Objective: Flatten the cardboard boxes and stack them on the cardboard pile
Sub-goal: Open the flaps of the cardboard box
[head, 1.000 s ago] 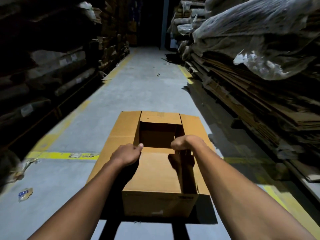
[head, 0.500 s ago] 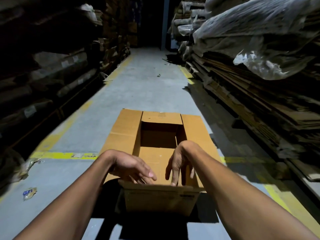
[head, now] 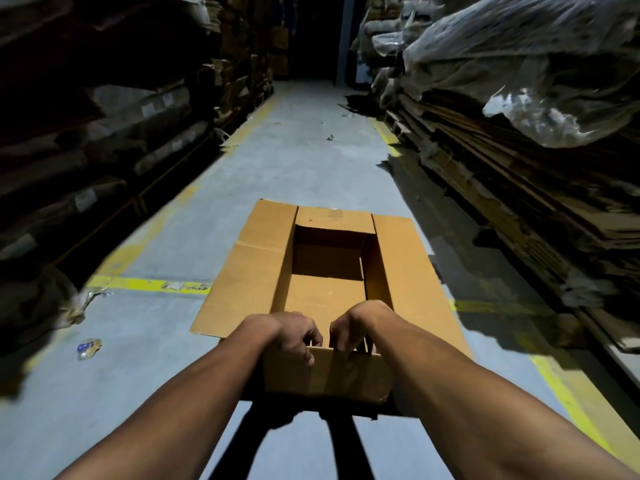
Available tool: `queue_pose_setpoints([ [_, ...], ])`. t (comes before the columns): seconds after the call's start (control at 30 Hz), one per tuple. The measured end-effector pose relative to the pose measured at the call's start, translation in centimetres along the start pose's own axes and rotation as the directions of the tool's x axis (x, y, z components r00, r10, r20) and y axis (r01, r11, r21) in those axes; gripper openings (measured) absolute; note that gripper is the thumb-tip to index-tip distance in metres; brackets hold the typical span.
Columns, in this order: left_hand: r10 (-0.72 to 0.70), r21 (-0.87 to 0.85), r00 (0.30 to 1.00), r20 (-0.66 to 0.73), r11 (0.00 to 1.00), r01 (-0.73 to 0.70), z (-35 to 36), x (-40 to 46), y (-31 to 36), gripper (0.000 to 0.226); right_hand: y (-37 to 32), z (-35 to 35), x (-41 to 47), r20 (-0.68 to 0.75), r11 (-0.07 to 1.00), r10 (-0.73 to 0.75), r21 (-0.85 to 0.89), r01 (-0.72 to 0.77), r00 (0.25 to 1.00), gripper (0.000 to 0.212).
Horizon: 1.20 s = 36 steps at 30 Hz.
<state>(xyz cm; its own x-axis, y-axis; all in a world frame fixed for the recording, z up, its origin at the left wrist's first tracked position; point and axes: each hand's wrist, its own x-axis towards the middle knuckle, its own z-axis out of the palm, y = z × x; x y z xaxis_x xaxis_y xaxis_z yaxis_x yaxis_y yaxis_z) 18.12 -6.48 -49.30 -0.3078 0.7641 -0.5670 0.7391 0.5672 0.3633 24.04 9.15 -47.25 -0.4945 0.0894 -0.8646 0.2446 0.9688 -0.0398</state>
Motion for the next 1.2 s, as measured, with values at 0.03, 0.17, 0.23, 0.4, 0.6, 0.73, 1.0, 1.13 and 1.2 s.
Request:
queue_pose_setpoints([
  [0.03, -0.012, -0.013, 1.0, 0.007, 1.0, 0.012, 0.1, 0.0, 0.0, 0.004, -0.1, -0.1, -0.3, -0.006, 1.0, 0.007, -0.016, -0.007, 1.0, 0.043],
  [0.17, -0.091, -0.238, 0.987, 0.129, 0.964, 0.12, 0.1, -1.3, -0.3, 0.021, 0.4, -0.6, -0.7, 0.168, 0.987, -0.001, 0.158, -0.026, 0.986, 0.063],
  [0.23, -0.096, -0.381, 0.954, 0.283, 0.902, 0.203, 0.1, -2.1, -0.2, 0.028, 0.7, -0.5, -0.6, 0.212, 0.932, -0.055, 0.361, -0.026, 0.976, 0.064],
  [0.4, -0.127, -0.388, 0.966, 0.225, 0.898, 0.208, -0.1, -1.3, -0.8, 0.028, 1.9, -1.1, 0.7, -0.338, 0.943, -0.007, 0.31, 0.118, 0.941, 0.042],
  [0.6, -0.326, 0.084, 0.707, -0.627, 0.875, 0.477, -0.8, 0.5, -2.7, 0.063, 2.7, -1.5, 1.2, -0.743, 0.968, 0.25, 0.172, -0.185, 0.621, 0.056],
  [0.73, -0.515, -0.091, 0.659, -0.549, 0.82, 0.566, 0.2, 0.4, -4.0, 0.064, 4.4, -0.1, 2.1, -0.634, 0.919, 0.394, 0.265, -0.292, 0.665, 0.082],
  [1.0, -0.618, -0.131, 0.783, 0.079, 0.772, 0.622, -3.3, -1.8, -2.7, 0.018, 3.9, -1.0, -2.1, -0.189, 0.873, 0.411, -0.2, -0.445, 0.892, 0.037],
  [1.13, -0.666, -0.079, 0.709, -0.232, 0.739, 0.669, -2.7, -1.3, -3.5, 0.057, 5.5, -1.1, -1.0, -0.225, 0.866, 0.493, 0.034, -0.499, 0.841, 0.029],
  [1.2, -0.634, -0.11, 0.642, -0.431, 0.743, 0.66, -2.0, -0.5, -3.6, 0.055, 6.7, -1.1, 0.1, -0.538, 0.867, 0.498, 0.323, -0.379, 0.68, 0.039],
])
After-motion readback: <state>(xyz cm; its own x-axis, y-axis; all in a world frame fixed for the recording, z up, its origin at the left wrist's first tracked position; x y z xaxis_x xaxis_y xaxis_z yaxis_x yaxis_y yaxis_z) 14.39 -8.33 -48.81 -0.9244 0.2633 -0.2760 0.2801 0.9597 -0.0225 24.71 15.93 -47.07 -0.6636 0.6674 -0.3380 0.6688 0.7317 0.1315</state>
